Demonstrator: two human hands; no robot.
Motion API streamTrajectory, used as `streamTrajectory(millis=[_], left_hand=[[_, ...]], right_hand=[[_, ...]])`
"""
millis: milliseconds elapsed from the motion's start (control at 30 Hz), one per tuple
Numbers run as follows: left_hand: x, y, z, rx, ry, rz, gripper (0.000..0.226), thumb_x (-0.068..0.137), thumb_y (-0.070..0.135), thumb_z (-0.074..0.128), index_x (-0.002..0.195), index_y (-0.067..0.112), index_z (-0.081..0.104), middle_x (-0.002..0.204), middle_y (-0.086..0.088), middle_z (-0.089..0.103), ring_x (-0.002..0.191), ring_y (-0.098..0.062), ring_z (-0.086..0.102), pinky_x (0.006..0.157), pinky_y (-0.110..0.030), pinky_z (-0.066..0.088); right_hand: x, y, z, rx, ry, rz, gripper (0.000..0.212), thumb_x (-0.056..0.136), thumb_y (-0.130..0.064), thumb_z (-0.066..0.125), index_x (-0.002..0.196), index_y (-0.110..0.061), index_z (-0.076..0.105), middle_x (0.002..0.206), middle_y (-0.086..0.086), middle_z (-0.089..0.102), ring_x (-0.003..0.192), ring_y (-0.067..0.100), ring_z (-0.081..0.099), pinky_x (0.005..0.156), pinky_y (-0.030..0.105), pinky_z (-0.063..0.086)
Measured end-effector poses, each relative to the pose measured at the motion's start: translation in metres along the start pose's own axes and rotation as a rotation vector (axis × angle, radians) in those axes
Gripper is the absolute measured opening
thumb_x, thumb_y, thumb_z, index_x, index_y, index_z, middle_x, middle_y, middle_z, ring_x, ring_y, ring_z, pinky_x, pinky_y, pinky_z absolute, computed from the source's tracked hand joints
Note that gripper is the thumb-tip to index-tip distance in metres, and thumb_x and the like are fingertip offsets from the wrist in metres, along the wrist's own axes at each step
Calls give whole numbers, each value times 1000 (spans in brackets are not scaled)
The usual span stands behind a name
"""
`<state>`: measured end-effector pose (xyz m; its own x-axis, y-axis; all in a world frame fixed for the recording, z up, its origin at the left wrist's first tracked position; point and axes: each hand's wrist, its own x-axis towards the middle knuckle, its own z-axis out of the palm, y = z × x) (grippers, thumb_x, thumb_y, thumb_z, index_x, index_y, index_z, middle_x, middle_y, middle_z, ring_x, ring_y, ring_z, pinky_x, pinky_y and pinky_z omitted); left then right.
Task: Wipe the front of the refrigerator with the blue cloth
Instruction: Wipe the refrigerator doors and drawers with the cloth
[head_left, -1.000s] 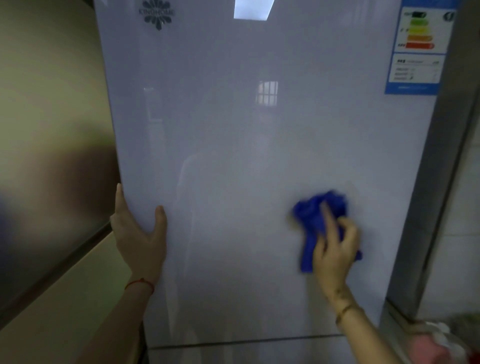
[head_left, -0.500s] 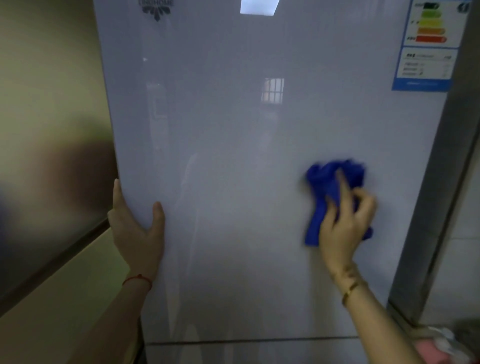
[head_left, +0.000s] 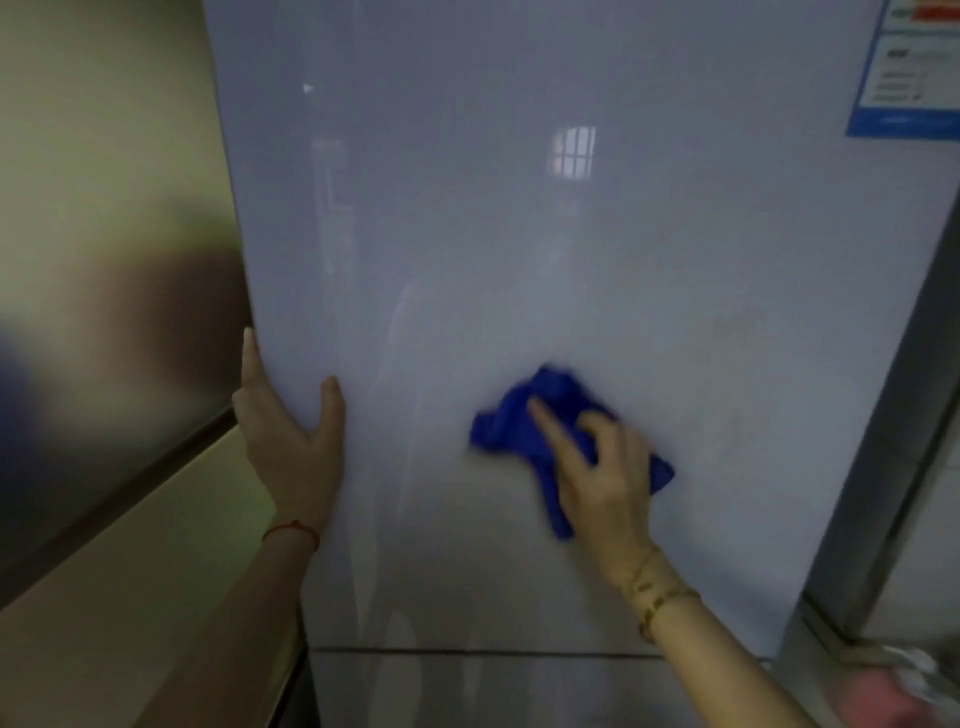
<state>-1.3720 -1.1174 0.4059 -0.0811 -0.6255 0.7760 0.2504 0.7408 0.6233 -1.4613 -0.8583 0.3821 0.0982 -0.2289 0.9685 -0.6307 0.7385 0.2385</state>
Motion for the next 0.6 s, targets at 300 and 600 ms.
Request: streamTrajectory(millis=[300,600], left_hand=[[-36,-32,-6,-72,-36,3,74,91,38,55,152,9,24,149,-5,42,134,-22,46,109,-47,41],[-130,-100,-36,-102,-205,-107,70,90,38,56,149,17,26,147,3,42,135,-12,45,111,-36,41]], right_hand=[[-35,-50,23,-25,-73,-233,53,89,-5,59,135,-29,50,106,6,47,76,24,43,64,37,40],[-184,11,-7,-92,-120,-232,62,91,-2,51,145,-28,37,101,9,45,79,29,45,67,41,41]])
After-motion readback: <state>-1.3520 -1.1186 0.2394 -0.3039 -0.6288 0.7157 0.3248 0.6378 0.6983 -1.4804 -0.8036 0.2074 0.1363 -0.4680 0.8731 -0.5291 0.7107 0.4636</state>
